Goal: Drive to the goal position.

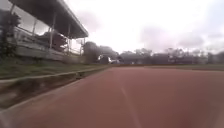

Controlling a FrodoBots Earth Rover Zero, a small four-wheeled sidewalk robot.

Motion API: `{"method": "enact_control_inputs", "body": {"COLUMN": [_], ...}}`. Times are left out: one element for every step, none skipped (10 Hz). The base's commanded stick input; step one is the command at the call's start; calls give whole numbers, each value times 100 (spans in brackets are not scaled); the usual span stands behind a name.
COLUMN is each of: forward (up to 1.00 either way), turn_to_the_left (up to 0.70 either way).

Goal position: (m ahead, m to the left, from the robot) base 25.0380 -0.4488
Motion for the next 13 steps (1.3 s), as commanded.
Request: {"method": "enact_control_inputs", "body": {"forward": [70, 70, 70, 70, 70, 70, 70, 70, 70, 70, 70, 70, 70], "turn_to_the_left": [1, 1, 1, 1, 1, 1, 1, 1, 1, 1, 1, 1, 1]}}
